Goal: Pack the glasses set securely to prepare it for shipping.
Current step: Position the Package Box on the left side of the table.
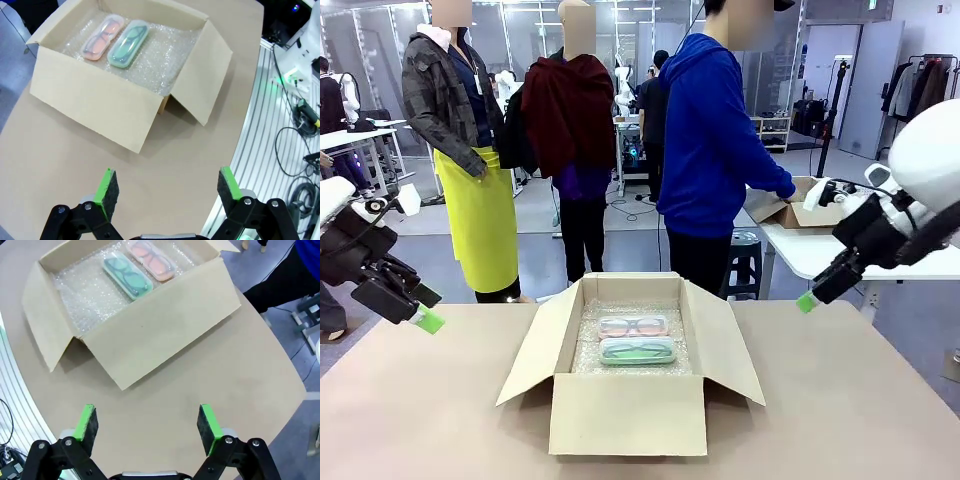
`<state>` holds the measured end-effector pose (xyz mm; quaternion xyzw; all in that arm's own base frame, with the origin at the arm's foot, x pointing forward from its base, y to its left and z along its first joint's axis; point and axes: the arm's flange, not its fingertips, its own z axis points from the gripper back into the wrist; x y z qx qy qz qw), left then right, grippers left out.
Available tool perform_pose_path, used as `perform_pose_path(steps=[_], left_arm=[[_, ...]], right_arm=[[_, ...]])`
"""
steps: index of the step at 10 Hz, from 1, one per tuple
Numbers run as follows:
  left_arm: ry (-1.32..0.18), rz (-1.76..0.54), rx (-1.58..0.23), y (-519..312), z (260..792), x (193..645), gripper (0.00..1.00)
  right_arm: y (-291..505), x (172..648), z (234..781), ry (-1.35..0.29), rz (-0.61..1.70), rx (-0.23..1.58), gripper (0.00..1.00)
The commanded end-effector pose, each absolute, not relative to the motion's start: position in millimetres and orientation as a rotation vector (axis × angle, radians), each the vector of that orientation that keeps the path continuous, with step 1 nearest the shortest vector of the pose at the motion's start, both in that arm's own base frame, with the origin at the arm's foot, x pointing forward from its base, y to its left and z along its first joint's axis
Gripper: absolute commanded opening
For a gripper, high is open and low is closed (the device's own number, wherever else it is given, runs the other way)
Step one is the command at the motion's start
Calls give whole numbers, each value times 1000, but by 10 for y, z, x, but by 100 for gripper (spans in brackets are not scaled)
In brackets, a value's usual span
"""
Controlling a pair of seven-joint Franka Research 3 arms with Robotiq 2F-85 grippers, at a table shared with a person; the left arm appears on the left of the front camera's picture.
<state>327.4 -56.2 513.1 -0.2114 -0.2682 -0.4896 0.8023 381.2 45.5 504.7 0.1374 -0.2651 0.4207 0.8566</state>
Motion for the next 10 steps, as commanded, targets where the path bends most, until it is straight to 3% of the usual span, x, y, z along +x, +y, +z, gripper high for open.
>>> perform_pose_path(steps=[1, 10], left_arm=[[-583, -1069, -479, -542, 5146, 3273, 100], [-583, -1069, -479, -542, 5146, 3273, 100]], right_arm=[[456, 3731, 4950, -576, 859, 290, 100], [440, 3756, 5029, -566, 881, 293, 100]])
